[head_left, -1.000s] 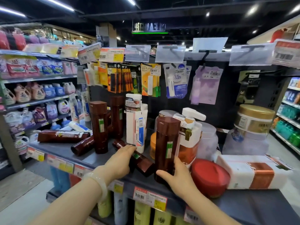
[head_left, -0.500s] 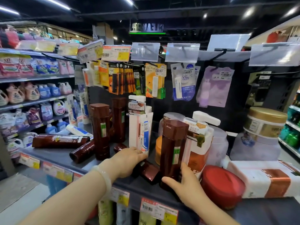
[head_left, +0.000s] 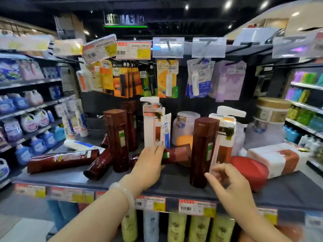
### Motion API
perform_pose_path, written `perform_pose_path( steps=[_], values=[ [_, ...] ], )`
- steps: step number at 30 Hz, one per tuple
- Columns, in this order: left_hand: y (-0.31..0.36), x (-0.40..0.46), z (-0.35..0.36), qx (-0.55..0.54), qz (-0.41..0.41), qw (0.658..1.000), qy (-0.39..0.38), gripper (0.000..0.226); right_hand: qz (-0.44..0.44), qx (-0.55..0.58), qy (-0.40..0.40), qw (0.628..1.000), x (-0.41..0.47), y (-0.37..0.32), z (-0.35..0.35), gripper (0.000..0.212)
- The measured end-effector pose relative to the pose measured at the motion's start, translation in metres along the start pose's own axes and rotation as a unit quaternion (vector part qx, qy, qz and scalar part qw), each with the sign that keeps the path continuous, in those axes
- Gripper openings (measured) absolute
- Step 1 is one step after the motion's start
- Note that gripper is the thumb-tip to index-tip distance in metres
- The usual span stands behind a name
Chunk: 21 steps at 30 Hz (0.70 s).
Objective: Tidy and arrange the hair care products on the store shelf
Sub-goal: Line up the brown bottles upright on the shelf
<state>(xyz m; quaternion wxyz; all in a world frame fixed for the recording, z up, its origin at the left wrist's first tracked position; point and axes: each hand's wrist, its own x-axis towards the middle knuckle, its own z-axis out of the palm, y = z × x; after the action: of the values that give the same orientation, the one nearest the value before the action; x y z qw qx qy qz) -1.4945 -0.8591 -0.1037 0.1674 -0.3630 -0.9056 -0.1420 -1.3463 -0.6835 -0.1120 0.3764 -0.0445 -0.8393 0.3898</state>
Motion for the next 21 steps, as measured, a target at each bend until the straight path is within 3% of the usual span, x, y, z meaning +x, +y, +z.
perform_pose_path(
  steps=[4, 9, 14, 16, 21],
  values=[
    [0.007, -0.004, -0.012, -0.154, -0.048, 0.985, 0.055, 0.055, -0.047, -0.020, -0.094, 0.994, -0.007, -0.024, 0.032, 0.030],
    [0.009, -0.007, -0.020, -0.268, -0.107, 0.950, 0.119, 0.053, 0.043, -0.027, -0.204, 0.978, 0.008, -0.044, 0.082, 0.054],
    [0.005, -0.002, -0.022, -0.331, -0.178, 0.916, 0.142, 0.069, 0.112, 0.057, -0.206, 0.970, 0.027, -0.053, 0.110, 0.053],
    [-0.001, 0.000, -0.022, -0.327, -0.193, 0.915, 0.134, 0.080, 0.120, 0.097, -0.197, 0.968, 0.030, -0.052, 0.118, 0.056],
    [-0.011, 0.000, -0.024, -0.304, -0.211, 0.920, 0.127, 0.077, 0.122, 0.105, -0.185, 0.969, 0.035, -0.047, 0.131, 0.061]
  ],
)
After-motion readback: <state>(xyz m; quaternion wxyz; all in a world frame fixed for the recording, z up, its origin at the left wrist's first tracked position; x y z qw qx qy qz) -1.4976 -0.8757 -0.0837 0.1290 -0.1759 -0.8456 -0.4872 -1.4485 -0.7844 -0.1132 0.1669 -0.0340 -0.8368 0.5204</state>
